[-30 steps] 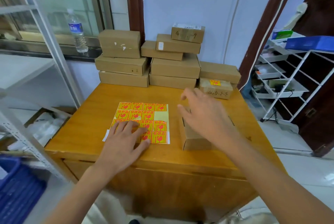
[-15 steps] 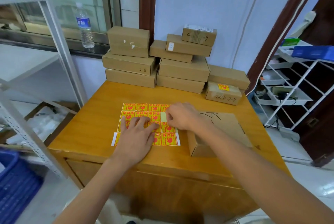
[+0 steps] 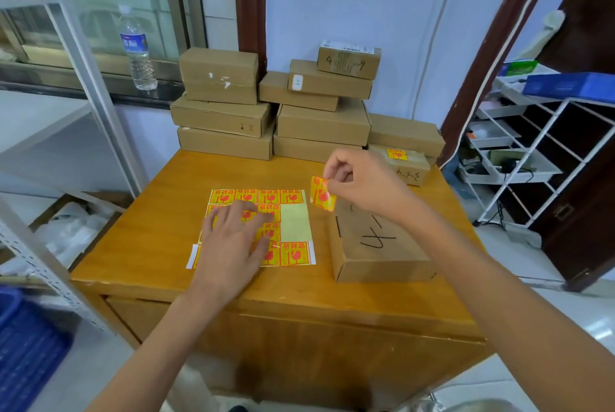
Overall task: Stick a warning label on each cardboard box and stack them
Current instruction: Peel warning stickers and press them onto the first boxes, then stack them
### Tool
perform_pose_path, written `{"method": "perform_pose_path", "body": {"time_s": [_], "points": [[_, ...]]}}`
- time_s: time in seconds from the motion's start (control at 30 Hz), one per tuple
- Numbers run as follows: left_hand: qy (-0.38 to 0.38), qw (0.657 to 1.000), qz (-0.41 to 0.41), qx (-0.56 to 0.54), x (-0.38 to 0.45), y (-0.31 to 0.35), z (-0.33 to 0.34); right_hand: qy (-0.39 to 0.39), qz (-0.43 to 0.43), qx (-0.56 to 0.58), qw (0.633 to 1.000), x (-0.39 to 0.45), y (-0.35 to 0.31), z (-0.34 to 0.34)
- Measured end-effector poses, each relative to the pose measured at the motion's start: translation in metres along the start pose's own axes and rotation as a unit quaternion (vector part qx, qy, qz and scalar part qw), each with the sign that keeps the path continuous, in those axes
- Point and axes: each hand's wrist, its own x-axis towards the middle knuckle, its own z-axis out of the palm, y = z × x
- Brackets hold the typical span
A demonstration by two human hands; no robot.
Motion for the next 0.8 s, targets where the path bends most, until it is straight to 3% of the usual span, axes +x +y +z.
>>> {"method": "perform_pose_path", "body": {"time_s": [0.13, 0.3, 0.47, 0.6, 0.8], "points": [[0.086, 0.993, -0.018, -0.076, 0.011, 0.027, -0.017, 0.009, 0.009, 0.024, 1.0, -0.02, 0.023, -0.024], [0.033, 0.977, 0.038, -0.207, 0.023, 0.104, -0.022, 0.028, 0.036, 0.019, 0.999, -0.044, 0.059, -0.041], [-0.054, 0.965, 0.03, -0.253, 0.026, 0.151, -0.001, 0.058, 0.049, 0.027, 0.997, -0.059, 0.083, -0.045], [-0.053, 0.966, 0.052, -0.249, 0.027, 0.152, 0.013, 0.07, 0.04, 0.024, 0.996, -0.069, 0.09, -0.033], [-0.029, 0.95, 0.003, -0.312, 0.038, 0.145, 0.026, 0.067, -0.008, -0.054, 0.996, -0.068, 0.093, -0.015]]}}
